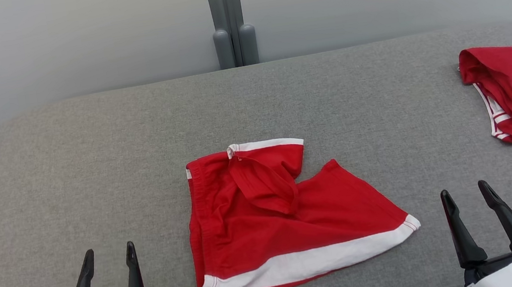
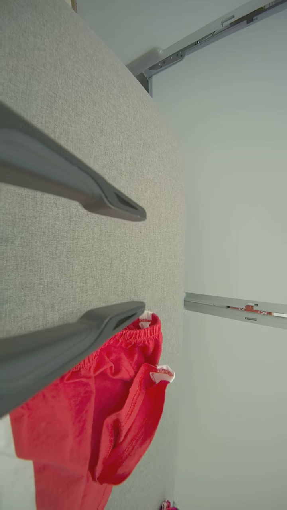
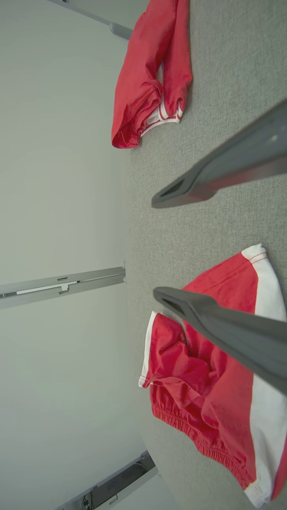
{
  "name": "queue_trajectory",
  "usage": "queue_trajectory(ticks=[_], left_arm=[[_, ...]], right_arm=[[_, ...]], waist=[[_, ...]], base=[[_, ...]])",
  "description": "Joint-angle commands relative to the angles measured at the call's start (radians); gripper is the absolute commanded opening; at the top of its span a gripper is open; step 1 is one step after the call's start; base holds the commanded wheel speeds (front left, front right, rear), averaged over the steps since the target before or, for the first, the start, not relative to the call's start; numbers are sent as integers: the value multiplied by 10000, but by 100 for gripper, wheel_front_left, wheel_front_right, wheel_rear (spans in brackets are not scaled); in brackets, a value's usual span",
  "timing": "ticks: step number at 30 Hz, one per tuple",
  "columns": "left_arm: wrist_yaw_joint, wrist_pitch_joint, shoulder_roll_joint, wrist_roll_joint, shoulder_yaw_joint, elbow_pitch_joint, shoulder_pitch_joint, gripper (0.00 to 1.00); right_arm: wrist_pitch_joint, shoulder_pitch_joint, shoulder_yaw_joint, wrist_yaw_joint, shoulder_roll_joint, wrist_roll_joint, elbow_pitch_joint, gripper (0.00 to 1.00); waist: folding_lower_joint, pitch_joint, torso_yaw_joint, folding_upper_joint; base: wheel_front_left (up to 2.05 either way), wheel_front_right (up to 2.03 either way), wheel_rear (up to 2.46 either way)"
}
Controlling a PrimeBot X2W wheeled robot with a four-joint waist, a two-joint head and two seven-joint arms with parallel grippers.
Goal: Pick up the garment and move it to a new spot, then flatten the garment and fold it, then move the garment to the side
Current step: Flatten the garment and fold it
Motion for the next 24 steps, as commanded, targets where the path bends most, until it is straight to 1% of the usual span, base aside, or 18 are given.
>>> queue_trajectory(ticks=[1, 6, 11, 19, 24], left_arm=[[-25, -30, 67, 19, -101, 51, 0, 100], [-28, -30, 56, 2, -598, 309, -170, 100], [-30, -30, 166, -119, -1234, 656, -273, 100], [-22, -30, 441, -313, -3036, 1492, -581, 100], [-22, -30, 518, -560, -3669, 2044, -793, 100]], right_arm=[[-28, -109, 4, -14, -33, -73, 67, 100], [-28, -331, 72, -14, -62, -82, 541, 100], [-28, -607, 283, -14, -157, 49, 1193, 100], [-28, -1349, 744, -14, -292, 261, 2676, 100], [-28, -1973, 1154, -14, -266, 393, 3622, 100]], waist=[[0, 48, 9, 0], [0, 225, 18, 0], [0, 400, -5, 0], [0, 716, -42, 0], [0, 894, -75, 0]], base=[[0, 0, 0], [0, 0, 0], [0, 0, 0], [0, 0, 0], [0, 0, 0]])
